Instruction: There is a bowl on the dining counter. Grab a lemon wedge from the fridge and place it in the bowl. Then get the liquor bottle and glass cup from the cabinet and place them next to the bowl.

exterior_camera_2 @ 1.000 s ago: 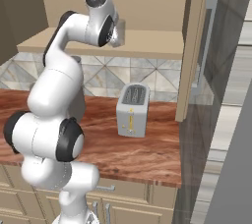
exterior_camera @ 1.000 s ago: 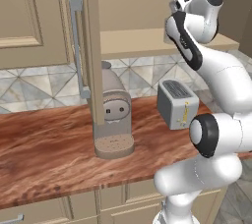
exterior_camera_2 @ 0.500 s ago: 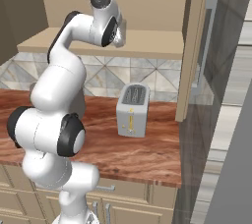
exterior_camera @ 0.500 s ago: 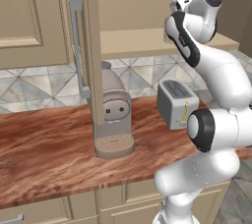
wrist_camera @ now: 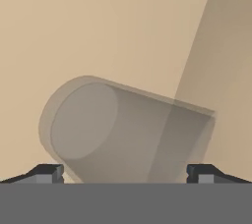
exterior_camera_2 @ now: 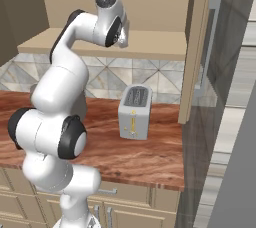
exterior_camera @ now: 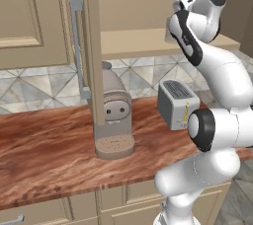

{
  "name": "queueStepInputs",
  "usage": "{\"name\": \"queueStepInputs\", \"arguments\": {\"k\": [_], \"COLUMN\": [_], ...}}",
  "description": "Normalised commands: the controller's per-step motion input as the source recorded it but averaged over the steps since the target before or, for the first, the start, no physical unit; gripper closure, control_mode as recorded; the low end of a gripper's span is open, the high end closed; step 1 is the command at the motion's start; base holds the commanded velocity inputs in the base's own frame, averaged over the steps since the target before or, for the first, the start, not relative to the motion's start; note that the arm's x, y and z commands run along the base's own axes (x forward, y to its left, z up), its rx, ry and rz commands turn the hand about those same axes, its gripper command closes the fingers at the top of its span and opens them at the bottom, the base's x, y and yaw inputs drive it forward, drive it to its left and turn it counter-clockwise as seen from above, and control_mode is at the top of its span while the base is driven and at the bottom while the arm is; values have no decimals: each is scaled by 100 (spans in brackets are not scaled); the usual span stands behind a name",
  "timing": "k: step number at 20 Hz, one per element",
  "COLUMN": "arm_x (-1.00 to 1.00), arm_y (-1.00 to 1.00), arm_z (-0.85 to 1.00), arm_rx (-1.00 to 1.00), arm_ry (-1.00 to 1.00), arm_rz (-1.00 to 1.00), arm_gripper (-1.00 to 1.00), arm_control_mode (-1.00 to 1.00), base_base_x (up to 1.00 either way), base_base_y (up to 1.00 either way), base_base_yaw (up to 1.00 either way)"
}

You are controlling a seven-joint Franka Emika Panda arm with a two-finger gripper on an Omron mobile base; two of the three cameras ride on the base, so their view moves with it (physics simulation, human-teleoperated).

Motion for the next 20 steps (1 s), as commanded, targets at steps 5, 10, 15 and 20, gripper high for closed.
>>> {"name": "queueStepInputs", "arguments": {"k": [5, 10, 15, 20], "arm_x": [0, 0, 0, -32], "arm_y": [5, 7, 1, 3], "arm_z": [-35, -35, -21, -6], "arm_rx": [0, 0, 0, -1], "arm_ry": [3, 5, 3, -5], "arm_rz": [1, 0, 0, 0], "arm_gripper": [100, 100, 100, 100], "arm_control_mode": [-100, -100, -100, -100], "base_base_x": [0, 0, 0, 0], "base_base_y": [0, 0, 0, 0], "base_base_yaw": [0, 0, 0, 0]}}
